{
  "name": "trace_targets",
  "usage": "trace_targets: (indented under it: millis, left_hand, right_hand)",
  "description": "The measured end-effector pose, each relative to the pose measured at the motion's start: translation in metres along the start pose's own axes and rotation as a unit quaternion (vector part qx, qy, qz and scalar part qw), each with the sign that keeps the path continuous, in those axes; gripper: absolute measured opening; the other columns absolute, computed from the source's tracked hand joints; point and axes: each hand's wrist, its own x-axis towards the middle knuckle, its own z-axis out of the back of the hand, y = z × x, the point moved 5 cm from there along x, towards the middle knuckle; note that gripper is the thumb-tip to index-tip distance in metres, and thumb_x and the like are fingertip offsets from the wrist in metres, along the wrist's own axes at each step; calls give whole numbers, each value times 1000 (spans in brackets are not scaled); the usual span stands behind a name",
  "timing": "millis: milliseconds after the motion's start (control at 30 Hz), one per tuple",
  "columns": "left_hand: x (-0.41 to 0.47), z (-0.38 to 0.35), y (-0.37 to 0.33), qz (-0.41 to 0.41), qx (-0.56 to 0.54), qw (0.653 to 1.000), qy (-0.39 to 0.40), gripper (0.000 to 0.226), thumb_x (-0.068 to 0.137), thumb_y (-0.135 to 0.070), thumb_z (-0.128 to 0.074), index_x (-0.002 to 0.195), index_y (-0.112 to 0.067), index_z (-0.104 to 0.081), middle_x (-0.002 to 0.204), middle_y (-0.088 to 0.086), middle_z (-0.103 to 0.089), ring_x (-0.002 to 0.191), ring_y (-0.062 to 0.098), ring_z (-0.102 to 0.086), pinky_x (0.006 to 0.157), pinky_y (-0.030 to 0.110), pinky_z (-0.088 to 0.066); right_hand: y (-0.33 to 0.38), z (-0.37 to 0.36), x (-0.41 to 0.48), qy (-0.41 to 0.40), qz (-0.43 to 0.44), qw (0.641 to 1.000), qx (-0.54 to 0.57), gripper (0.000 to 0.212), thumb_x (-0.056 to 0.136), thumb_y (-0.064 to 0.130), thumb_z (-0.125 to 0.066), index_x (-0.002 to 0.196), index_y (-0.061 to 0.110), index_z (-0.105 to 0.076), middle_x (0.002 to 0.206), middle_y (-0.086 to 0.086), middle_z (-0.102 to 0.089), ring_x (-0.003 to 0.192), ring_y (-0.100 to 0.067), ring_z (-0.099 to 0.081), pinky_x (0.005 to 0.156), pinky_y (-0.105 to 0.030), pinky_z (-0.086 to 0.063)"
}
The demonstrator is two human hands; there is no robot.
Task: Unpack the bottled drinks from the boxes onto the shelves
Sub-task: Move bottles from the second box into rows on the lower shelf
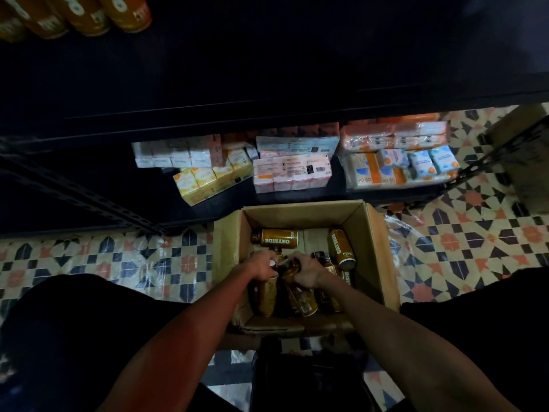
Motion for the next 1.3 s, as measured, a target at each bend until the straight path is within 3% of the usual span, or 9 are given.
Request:
trace_targets:
  millis: [100, 200, 300, 433, 600, 800, 1067, 1167, 1300]
  left_hand:
    - [-10, -4, -5, -7, 7, 1000, -10, 51, 89, -19, -72, 136, -16, -51, 135, 8, -55, 122, 26, -54, 101, 37, -47]
    - [-21, -7, -10, -21, 16, 999, -34, 57, 87, -21, -74, 138, -17, -49, 135, 6, -56, 123, 27, -54, 100, 38, -48]
    - [-32, -2, -15, -31, 15, 998, -59, 46, 87, -20, -74, 129, -19, -55, 126, 6, -60, 114, 24, -58, 94, 37, -51]
    - [-47, 10, -27, -51, 8, 995, -81, 38, 86, -19, -75, 120, -18, -59, 122, 5, -61, 109, 22, -59, 94, 37, -51]
    - [-64, 36, -40, -77, 15, 990, -116, 43, 84, -26, -78, 122, -18, -60, 126, 7, -60, 110, 22, -59, 91, 32, -50]
    - [-91, 82, -62, -120, 32, 981, -152, 41, 80, -32, -82, 115, -22, -64, 123, 4, -64, 105, 19, -62, 89, 36, -54]
    - [-159, 175, -107, -194, 42, 957, -211, 46, 77, -34, -84, 116, -17, -68, 128, 0, -61, 118, 19, -57, 100, 38, -48]
    - [-199, 212, -128, -215, 66, 946, -235, 47, 77, -40, -82, 117, -20, -68, 122, -3, -62, 109, 15, -58, 92, 37, -51]
    - [-247, 256, -151, -237, 61, 931, -271, 37, 75, -45, -83, 104, -25, -70, 92, -9, -68, 81, 10, -64, 66, 30, -52]
  right_hand:
    - [4, 0, -10, 21, 28, 999, -10, 81, 82, 19, -77, 151, 35, -36, 135, -7, -54, 109, -24, -61, 91, -39, -56]
    - [3, 0, -18, 34, 38, 998, -41, 66, 86, 16, -73, 144, 30, -44, 131, -8, -58, 98, -18, -65, 81, -33, -59]
    - [1, 4, -29, 31, 57, 997, -52, 63, 85, 14, -76, 140, 27, -49, 124, -2, -61, 96, -12, -62, 74, -24, -53]
    - [-2, 18, -47, -5, 70, 997, -32, 60, 81, 17, -80, 134, 28, -53, 122, 3, -60, 114, -18, -56, 95, -34, -47]
    - [9, 40, -71, -53, 94, 994, 11, 64, 78, 21, -83, 135, 31, -54, 131, 4, -57, 123, -19, -52, 107, -43, -43]
    - [36, 82, -99, -87, 144, 986, 21, 55, 69, 16, -88, 111, 40, -62, 117, 9, -68, 116, -13, -60, 107, -47, -46]
    - [109, 152, -169, -103, 235, 966, -4, 55, 73, 22, -89, 119, 35, -60, 116, 10, -68, 112, -9, -62, 105, -42, -47]
    - [140, 177, -198, -120, 277, 953, -11, 55, 71, 26, -90, 118, 34, -63, 111, 7, -72, 106, -10, -66, 99, -40, -51]
    - [182, 206, -239, -136, 337, 931, -28, 54, 71, 26, -91, 118, 32, -64, 113, 1, -72, 104, -13, -69, 94, -40, -56]
